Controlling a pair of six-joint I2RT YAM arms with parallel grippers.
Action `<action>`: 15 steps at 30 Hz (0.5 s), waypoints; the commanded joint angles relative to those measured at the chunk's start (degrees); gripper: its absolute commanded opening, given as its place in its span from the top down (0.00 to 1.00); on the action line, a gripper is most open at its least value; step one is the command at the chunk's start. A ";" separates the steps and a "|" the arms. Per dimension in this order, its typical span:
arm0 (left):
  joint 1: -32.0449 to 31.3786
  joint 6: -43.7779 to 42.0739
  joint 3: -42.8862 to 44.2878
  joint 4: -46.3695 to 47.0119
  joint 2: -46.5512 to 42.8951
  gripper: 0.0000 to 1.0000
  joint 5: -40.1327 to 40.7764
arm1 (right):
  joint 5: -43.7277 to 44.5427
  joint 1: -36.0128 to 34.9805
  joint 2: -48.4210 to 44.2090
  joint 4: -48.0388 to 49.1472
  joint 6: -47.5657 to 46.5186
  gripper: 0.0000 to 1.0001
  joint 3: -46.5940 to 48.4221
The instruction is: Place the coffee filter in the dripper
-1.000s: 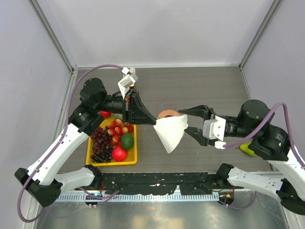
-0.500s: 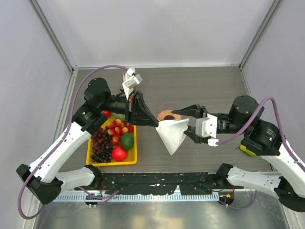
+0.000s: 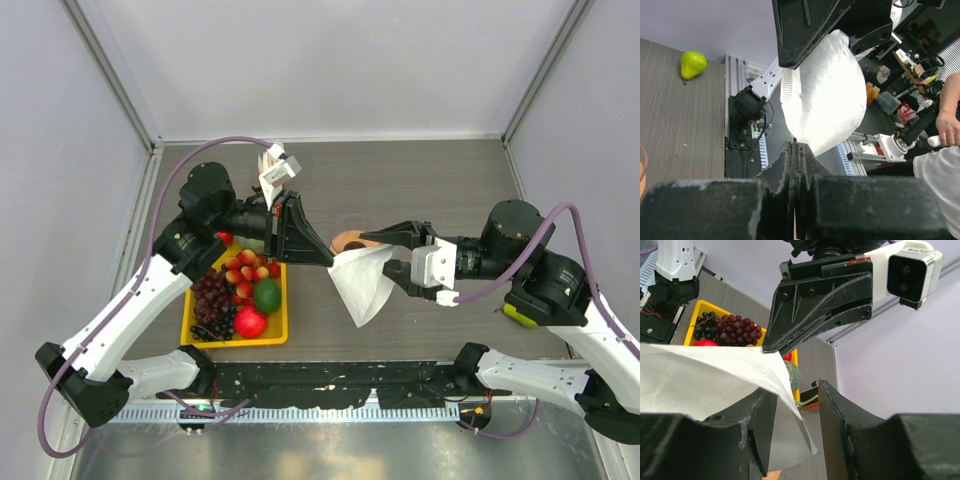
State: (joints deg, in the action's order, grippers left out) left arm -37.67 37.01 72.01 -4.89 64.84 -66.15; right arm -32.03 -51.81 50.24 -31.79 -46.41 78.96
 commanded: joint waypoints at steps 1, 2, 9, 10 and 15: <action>-0.21 -2.38 3.23 -0.30 -0.33 1.00 -1.70 | 0.74 -0.31 -0.14 -0.64 -0.17 0.55 1.46; -0.30 -2.73 3.23 -0.21 -0.50 1.00 -1.96 | 0.92 -0.31 -0.05 -0.90 -0.17 0.55 1.55; -0.30 -6.42 2.52 0.15 -1.47 1.00 -2.76 | 0.48 -0.39 -0.14 -2.05 0.44 0.60 2.08; -0.21 -7.65 3.22 -0.91 -1.30 1.00 -2.50 | -0.04 -0.31 -0.23 -2.13 0.71 0.62 2.16; -0.21 -10.91 6.21 -6.27 -0.15 1.00 -1.62 | -1.10 -0.31 -0.23 -1.87 0.27 0.79 2.34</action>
State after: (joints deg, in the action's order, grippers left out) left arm -37.76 30.04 74.15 -7.81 64.93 -67.31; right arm -32.12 -51.81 50.24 -34.81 -46.33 79.18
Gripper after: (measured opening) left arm 0.033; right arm 0.269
